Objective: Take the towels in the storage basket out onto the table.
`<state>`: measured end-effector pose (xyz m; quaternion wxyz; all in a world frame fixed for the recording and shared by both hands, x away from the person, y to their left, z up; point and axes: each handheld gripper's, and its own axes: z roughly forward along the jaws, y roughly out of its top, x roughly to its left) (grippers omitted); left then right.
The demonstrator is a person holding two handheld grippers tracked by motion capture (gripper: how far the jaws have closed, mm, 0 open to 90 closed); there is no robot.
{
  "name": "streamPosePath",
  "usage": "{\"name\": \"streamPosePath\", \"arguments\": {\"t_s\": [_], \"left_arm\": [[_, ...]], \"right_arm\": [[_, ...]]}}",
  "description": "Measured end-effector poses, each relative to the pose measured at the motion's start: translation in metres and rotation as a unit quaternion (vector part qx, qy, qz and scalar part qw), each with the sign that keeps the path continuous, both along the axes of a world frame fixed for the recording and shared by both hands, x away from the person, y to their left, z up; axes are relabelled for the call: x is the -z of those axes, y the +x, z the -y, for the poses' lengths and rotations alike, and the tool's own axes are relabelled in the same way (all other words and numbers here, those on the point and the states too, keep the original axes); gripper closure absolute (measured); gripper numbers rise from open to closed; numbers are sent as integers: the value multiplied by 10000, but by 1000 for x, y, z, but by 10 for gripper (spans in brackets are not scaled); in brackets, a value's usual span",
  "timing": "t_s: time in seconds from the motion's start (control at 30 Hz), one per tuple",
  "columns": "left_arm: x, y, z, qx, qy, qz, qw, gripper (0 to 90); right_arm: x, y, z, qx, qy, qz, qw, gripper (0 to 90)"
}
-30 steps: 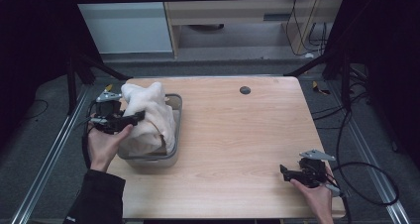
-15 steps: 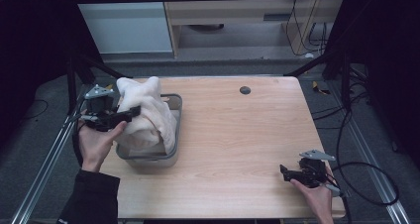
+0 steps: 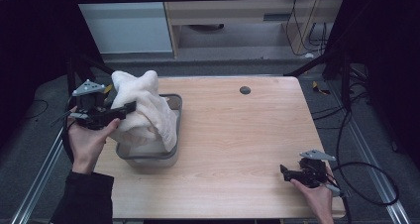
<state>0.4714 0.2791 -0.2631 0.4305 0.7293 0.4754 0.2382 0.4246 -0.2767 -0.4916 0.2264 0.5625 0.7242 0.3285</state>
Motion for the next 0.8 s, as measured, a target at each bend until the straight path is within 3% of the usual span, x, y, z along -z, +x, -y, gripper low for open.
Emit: {"name": "streamPosePath", "arguments": {"t_s": [0.37,0.8], "left_arm": [[-18,-14,4,170,-24,164,9997,581],[-31,-20,39,587,58,282,9979,580]], "right_arm": [[0,0,0,-2,4,7,10000,75],[-1,-1,0,-15,14,53,10000,75]]}}
